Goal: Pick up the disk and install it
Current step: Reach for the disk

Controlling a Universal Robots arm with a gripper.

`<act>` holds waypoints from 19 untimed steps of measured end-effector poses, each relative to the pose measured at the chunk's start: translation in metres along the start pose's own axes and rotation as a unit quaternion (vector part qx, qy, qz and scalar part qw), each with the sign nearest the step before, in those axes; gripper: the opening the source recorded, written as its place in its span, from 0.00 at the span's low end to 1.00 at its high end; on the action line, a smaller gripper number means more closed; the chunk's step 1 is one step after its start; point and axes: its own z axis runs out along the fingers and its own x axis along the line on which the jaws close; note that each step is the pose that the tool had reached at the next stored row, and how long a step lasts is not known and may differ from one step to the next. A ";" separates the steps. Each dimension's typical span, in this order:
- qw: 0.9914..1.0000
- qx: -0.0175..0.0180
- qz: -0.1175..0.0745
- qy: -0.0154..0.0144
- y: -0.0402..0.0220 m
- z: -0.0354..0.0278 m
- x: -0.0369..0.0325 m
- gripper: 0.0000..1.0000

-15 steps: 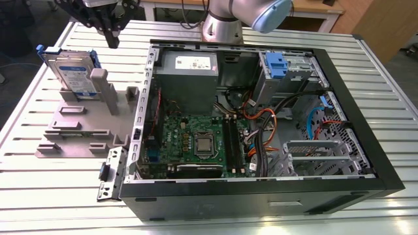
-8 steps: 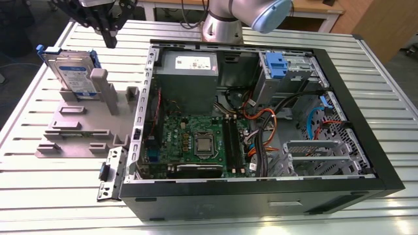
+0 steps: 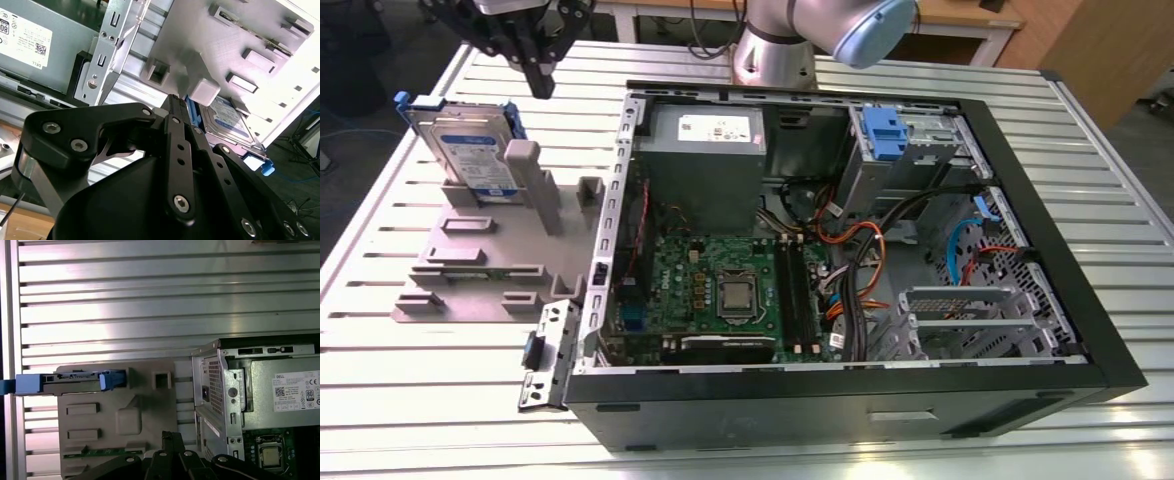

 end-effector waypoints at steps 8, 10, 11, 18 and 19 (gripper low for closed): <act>1.000 0.000 0.000 0.000 -0.0002 0.0004 0.0037 0.11; 1.000 0.000 0.000 0.000 -0.0003 0.0006 0.0043 0.11; 1.000 0.000 0.000 0.000 -0.0003 0.0006 0.0046 0.11; 1.000 0.000 0.000 0.001 -0.0003 0.0010 0.0080 0.11; 1.000 0.000 0.000 0.001 -0.0003 0.0011 0.0085 0.11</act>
